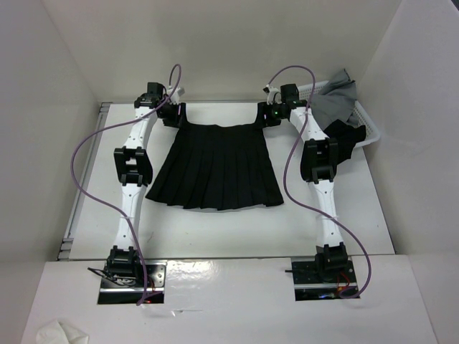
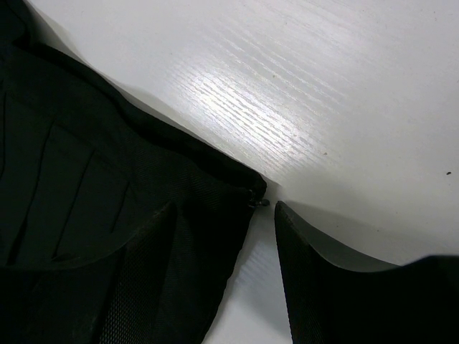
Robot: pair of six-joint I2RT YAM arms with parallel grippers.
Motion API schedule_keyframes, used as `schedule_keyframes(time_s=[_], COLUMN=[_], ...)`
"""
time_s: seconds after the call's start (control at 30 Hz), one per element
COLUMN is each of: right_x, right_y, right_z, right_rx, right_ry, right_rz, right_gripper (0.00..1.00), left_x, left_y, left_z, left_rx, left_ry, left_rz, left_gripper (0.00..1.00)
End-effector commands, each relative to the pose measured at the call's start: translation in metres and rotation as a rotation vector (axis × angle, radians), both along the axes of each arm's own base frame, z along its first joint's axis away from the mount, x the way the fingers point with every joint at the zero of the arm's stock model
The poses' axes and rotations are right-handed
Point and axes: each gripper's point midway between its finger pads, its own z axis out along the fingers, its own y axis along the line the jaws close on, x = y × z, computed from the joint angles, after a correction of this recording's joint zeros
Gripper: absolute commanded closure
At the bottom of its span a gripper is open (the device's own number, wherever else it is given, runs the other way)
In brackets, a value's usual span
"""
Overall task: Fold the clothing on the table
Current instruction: Fold the skirt
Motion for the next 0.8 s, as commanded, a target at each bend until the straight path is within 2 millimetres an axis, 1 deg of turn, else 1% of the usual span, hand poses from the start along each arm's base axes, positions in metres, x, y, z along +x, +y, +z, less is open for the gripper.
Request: schedule_keyframes(time_s=[0.0, 0.03, 0.1, 0.13, 0.2, 0.23, 0.27, 0.3, 0.33, 0.37, 0.43, 0.47, 0.5, 0.57, 0.6, 0.63, 0.77], right_x=[-0.006, -0.006, -0.006, -0.005, -0.007, -0.007, -0.007, -0.007, -0.009, -0.011, -0.011, -0.012, -0.012, -0.01, -0.012, -0.012, -0.012], right_y=[0.006, 0.006, 0.006, 0.006, 0.006, 0.006, 0.006, 0.006, 0.005, 0.011, 0.011, 0.016, 0.016, 0.016, 0.022, 0.022, 0.022], right_z=[-0.005, -0.005, -0.005, -0.005, -0.009, -0.009, -0.009, -0.009, -0.01, -0.01, -0.01, -0.01, -0.01, -0.007, -0.007, -0.007, -0.007], right_rx=[0.006, 0.006, 0.006, 0.001, 0.0, 0.0, 0.0, 0.0, -0.001, -0.001, -0.001, -0.005, -0.005, -0.004, -0.004, -0.004, -0.004], right_ry=[0.032, 0.032, 0.032, 0.027, 0.036, 0.036, 0.036, 0.036, 0.045, 0.045, 0.045, 0.039, 0.039, 0.03, 0.03, 0.03, 0.03], right_rz=[0.011, 0.011, 0.011, 0.017, 0.017, 0.017, 0.017, 0.017, 0.017, 0.026, 0.026, 0.041, 0.041, 0.041, 0.05, 0.05, 0.05], right_gripper=[0.37, 0.37, 0.37, 0.37, 0.37, 0.37, 0.37, 0.37, 0.37, 0.37, 0.37, 0.37, 0.37, 0.37, 0.37, 0.4, 0.43], left_x=[0.008, 0.008, 0.013, 0.013, 0.014, 0.014, 0.014, 0.013, 0.013, 0.013, 0.013, 0.013, 0.012, 0.011, 0.011, 0.011, 0.01], left_y=[-0.004, 0.001, 0.001, 0.007, 0.006, 0.012, 0.011, 0.017, 0.017, 0.023, 0.022, 0.026, 0.026, 0.024, 0.024, 0.023, 0.019], left_z=[0.007, 0.002, 0.01, 0.004, 0.008, 0.001, 0.002, -0.004, -0.004, -0.009, -0.008, -0.007, -0.013, -0.012, -0.012, -0.011, -0.009], left_rx=[-0.008, -0.007, -0.007, -0.007, -0.014, -0.014, -0.021, -0.03, -0.035, -0.036, -0.045, -0.054, -0.054, -0.062, -0.062, -0.07, -0.094], left_ry=[-0.054, -0.045, -0.076, -0.067, -0.076, -0.065, -0.065, -0.055, -0.049, -0.04, -0.04, -0.041, -0.031, -0.032, -0.032, -0.032, -0.027], left_rz=[-0.032, -0.023, -0.023, -0.014, -0.019, -0.008, -0.014, -0.008, 0.0, 0.01, 0.003, 0.006, 0.006, 0.001, 0.001, -0.005, -0.012], left_gripper=[0.4, 0.4, 0.4, 0.4, 0.4, 0.41, 0.42, 0.44, 0.46, 0.52, 0.56, 0.61, 0.64, 0.69, 0.74, 0.75, 0.76])
